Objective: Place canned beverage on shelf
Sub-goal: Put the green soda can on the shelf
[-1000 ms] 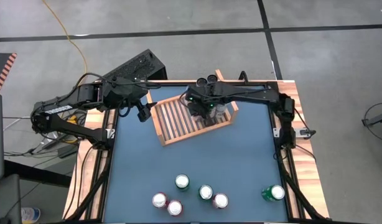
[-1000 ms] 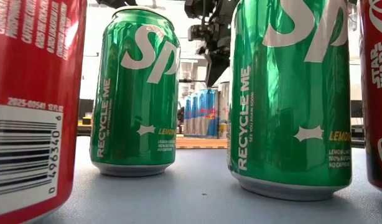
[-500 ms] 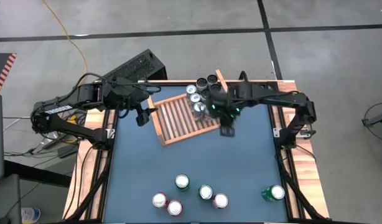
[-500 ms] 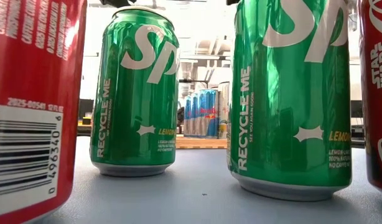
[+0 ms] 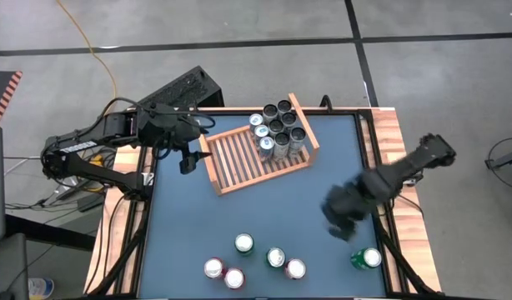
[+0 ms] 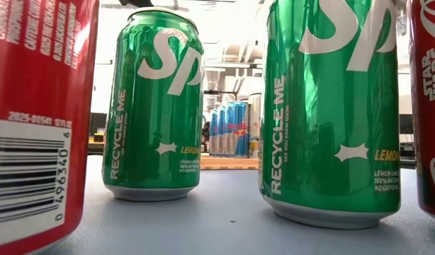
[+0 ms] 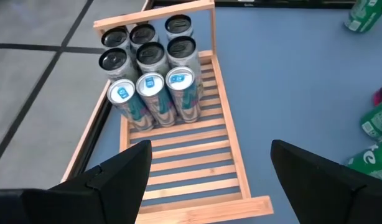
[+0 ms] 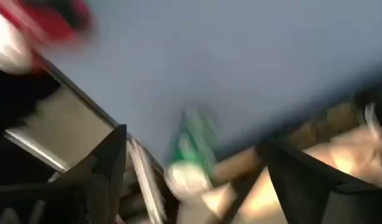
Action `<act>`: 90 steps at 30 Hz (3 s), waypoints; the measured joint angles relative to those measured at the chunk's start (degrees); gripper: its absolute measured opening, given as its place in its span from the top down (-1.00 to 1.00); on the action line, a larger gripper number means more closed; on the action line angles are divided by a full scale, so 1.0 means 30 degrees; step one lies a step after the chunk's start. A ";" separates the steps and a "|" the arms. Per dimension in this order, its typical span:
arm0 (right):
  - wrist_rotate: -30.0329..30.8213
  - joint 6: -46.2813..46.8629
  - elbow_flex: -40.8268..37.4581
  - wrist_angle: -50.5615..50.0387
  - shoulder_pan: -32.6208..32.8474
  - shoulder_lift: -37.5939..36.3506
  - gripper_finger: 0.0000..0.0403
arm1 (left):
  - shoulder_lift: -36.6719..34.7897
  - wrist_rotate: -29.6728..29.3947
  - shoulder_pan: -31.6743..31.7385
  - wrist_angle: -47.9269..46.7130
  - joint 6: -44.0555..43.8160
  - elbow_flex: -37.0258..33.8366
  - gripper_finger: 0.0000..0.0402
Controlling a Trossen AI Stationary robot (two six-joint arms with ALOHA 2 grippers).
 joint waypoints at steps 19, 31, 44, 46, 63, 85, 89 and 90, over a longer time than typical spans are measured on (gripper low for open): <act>0.1261 0.7522 -0.0741 0.1781 1.0536 -0.0008 -0.49 | 0.0000 -0.0649 0.0000 0.0575 -0.2821 0.0000 -0.58; 0.2840 0.7439 -0.0733 0.1873 1.1693 0.1523 -0.65 | 0.0000 -0.1145 0.0000 0.0575 -0.3417 0.0000 -0.57; 0.3196 0.7298 -0.3302 0.3303 1.2116 0.1726 -0.74 | 0.0000 -0.1556 0.0000 0.0575 -0.3556 0.0000 -0.58; 0.3159 0.7572 -0.3800 0.3407 1.2204 0.1726 -0.74 | 0.0000 -0.1711 0.0000 0.0575 -0.3563 0.0000 -0.58; 0.3291 0.7567 -0.6679 0.7154 1.2268 0.1387 -0.48 | 0.0000 -0.2148 0.0003 0.0582 -0.3605 0.0000 -0.58; 0.3109 0.2720 -0.5647 0.6812 0.8790 0.1325 0.17 | 0.0002 -0.2187 0.0002 0.0567 -0.2973 0.0000 -0.58; 0.3762 0.0433 -0.4793 0.5104 0.7130 0.1325 0.17 | 0.0007 -0.2187 0.0006 0.0567 -0.2753 0.0000 -0.58; 0.3920 -0.0315 -0.4553 0.4547 0.6656 0.1325 0.17 | 0.0007 -0.2187 0.0005 0.0565 -0.2632 -0.0002 -0.58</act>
